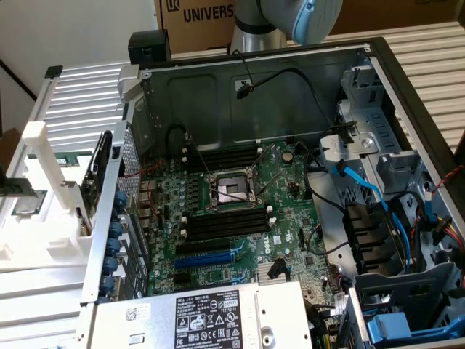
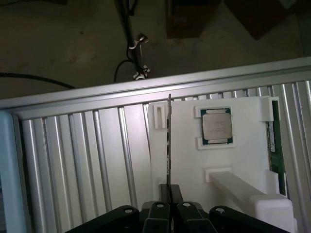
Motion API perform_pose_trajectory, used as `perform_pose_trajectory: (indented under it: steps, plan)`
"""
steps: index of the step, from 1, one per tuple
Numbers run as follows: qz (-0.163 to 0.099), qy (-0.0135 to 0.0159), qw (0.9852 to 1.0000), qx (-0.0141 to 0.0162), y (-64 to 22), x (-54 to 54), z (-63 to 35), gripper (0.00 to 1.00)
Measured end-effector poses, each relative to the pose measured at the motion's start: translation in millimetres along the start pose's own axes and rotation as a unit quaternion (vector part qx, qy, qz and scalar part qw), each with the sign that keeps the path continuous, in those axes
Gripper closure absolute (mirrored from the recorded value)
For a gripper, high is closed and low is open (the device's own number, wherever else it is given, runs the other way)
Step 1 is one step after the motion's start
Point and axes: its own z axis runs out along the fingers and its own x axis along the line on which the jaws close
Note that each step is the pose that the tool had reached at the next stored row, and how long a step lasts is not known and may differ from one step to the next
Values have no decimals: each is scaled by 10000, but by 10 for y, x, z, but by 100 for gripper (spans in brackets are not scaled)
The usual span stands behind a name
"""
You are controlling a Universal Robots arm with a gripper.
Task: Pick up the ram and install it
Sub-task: 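Pick up the ram and move it above insertion slot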
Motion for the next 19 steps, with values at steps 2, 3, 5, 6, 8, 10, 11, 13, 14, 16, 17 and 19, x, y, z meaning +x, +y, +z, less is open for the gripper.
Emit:
perform_pose_trajectory:
  steps: [2,3,5,6,8,10,11,13,14,16,17,19]
  plan:
    - [5,-7,10000,44,15,-48,-146,88]
    - [7,-8,10000,52,19,-61,-194,88]
    - [9,-9,10000,67,24,-83,-283,88]
    - [9,-11,10000,81,21,-106,-371,88]
    - [9,-11,10000,88,5,-129,-454,88]
    - [9,-10,10000,91,-27,-157,-508,88]
    - [10,-6,10000,90,-66,-188,-534,88]
    - [10,-2,10000,91,-110,-220,-551,88]
    - [12,9,10000,92,-130,-308,-553,88]
    - [15,9,10000,93,-126,-335,-552,88]
    - [17,18,10000,95,-124,-349,-551,88]
    - [18,43,9999,99,-150,-405,-576,88]
